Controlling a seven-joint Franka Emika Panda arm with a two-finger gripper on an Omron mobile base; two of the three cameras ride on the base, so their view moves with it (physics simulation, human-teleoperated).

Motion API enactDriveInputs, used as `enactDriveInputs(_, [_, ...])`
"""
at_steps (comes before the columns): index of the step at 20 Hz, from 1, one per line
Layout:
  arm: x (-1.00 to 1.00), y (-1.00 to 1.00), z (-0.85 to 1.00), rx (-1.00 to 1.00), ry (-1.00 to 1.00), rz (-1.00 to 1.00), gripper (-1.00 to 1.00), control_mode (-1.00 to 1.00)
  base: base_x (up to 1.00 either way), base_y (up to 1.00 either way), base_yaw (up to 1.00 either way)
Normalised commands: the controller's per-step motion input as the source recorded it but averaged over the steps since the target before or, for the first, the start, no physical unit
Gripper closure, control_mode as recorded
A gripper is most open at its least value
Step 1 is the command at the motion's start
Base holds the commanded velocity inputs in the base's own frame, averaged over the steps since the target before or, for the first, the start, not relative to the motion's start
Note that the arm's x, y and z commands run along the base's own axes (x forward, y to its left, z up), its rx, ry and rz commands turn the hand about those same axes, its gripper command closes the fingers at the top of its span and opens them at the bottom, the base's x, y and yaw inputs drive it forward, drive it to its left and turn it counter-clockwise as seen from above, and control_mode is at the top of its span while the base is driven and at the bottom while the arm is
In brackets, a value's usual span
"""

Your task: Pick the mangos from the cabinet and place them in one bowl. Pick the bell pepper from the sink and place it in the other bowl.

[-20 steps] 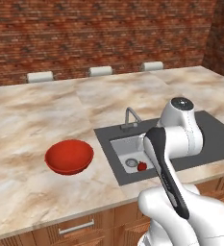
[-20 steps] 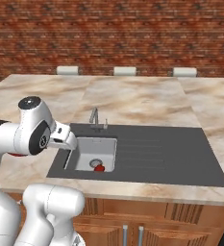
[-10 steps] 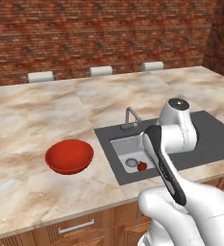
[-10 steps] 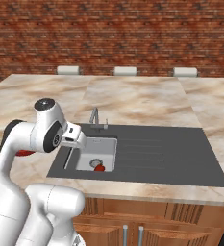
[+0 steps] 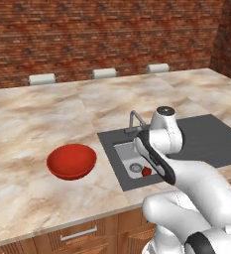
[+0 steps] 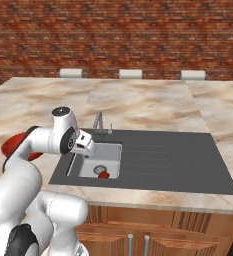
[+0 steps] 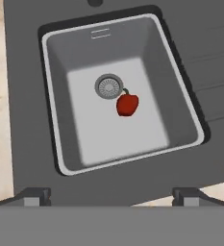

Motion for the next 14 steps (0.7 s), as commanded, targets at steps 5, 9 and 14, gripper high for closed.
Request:
enactDriveInputs(5, [0.82,-0.06,-0.55,0.0,0.06,-0.1,-1.0,-1.0,0.0,0.0,0.0])
enactDriveInputs(9, [0.48,-0.14,-0.48,0.0,0.05,-0.05,-1.0,-1.0,0.0,0.0,0.0])
enactDriveInputs(14, [0.16,-0.22,-0.51,0.01,0.09,-0.1,-1.0,-1.0,0.0,0.0,0.0])
